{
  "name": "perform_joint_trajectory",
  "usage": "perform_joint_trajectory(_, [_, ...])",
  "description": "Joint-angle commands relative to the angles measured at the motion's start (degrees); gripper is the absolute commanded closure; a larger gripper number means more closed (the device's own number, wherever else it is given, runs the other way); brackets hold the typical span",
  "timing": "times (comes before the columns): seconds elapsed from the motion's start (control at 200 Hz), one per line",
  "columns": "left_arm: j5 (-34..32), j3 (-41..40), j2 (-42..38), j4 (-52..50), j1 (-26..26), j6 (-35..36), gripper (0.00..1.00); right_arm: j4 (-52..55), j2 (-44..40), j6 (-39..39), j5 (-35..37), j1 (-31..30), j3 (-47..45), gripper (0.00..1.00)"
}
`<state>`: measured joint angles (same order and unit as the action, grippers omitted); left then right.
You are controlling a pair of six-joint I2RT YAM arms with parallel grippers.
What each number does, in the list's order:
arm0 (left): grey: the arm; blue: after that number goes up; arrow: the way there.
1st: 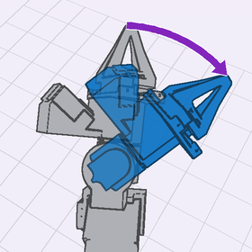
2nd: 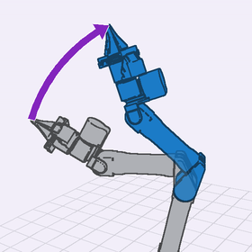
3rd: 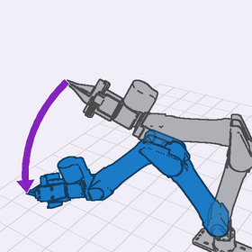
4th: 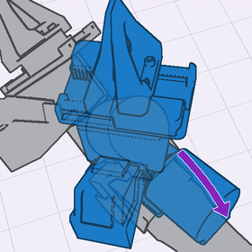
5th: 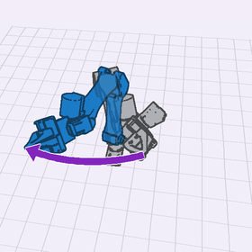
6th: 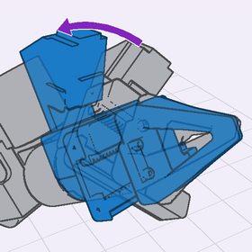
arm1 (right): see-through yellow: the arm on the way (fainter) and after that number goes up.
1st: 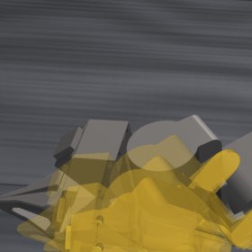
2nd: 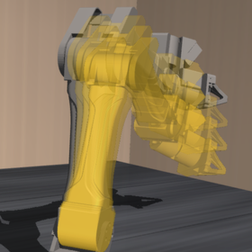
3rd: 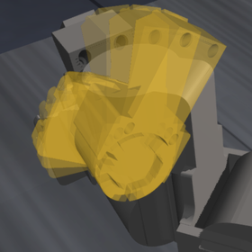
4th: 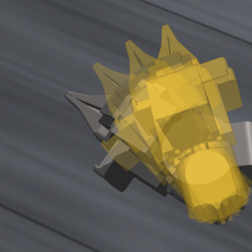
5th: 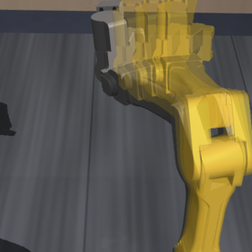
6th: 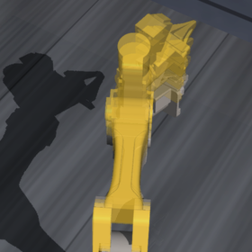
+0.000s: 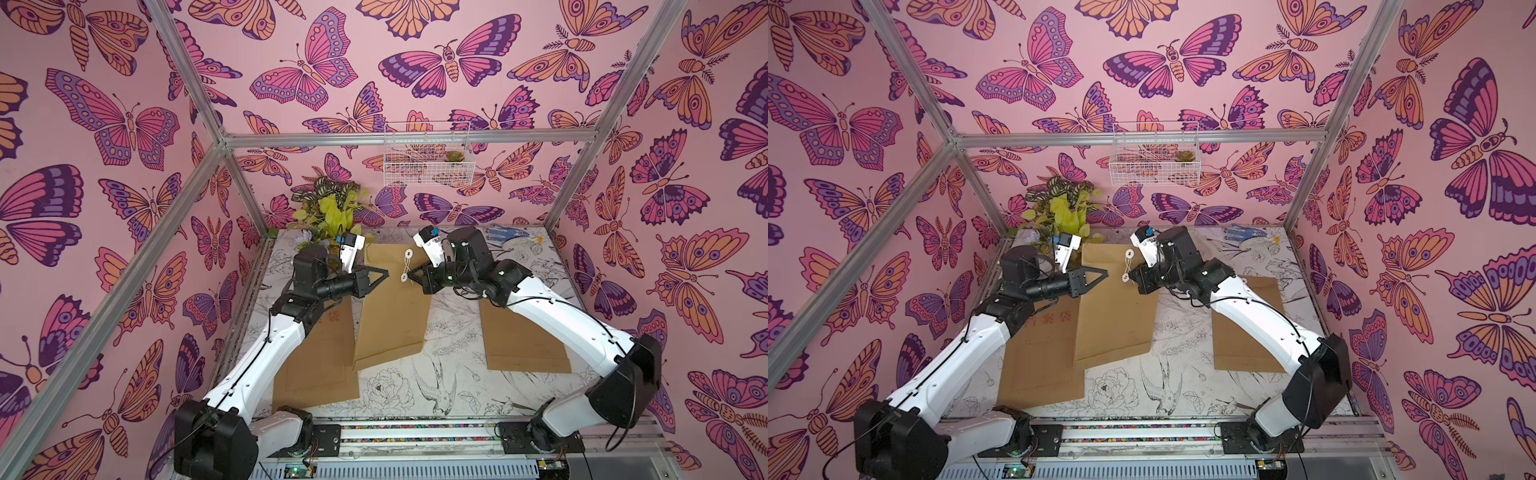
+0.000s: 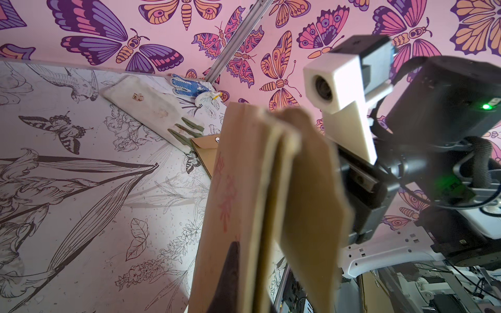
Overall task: Close the mouth of the file bag
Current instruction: Close the file bag.
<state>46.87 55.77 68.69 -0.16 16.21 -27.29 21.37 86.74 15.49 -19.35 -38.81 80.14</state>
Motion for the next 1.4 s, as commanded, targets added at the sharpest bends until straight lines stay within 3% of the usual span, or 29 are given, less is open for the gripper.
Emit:
perform_joint_trajectory(0.0, [0.9,-0.23,-1.45,2.53,0.05,-0.82,1.0,-7.08,-1.38,1.89,-0.55,0.22,-1.81,1.0])
perform_joint_trajectory(0.516, [1.99,0.22,-2.59,3.15,0.05,-2.01,1.0,-25.64,-2.49,5.6,-0.76,0.22,-13.28,0.97])
perform_joint_trajectory(0.711, [2.52,0.69,-2.33,3.14,0.07,-2.24,1.0,-28.69,-1.53,6.09,-1.6,0.22,-13.93,0.88])
perform_joint_trajectory(1.392, [2.52,1.27,-2.25,3.15,0.15,-2.51,1.0,-34.43,0.27,6.48,-0.13,0.23,-16.6,0.85])
